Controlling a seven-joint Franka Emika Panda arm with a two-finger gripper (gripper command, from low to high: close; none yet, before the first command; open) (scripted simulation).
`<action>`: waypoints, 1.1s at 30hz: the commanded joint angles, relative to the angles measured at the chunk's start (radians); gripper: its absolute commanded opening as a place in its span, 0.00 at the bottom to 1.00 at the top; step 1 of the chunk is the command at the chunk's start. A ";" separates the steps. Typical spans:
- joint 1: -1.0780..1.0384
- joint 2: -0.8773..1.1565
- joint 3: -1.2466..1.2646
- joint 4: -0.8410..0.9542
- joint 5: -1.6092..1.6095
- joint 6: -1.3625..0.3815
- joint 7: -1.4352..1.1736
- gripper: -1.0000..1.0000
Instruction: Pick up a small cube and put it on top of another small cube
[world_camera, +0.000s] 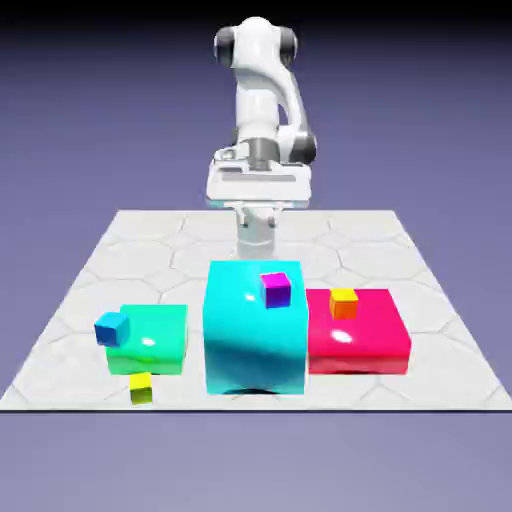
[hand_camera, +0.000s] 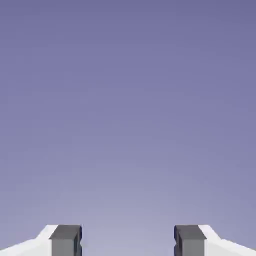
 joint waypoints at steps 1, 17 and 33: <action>0.034 -0.005 -0.036 0.020 -0.007 -0.020 -0.043 0.50; 0.572 -0.089 -0.616 0.333 -0.117 -0.345 -0.727 0.50; 1.109 -0.174 -1.196 0.646 -0.228 -0.670 -1.412 0.50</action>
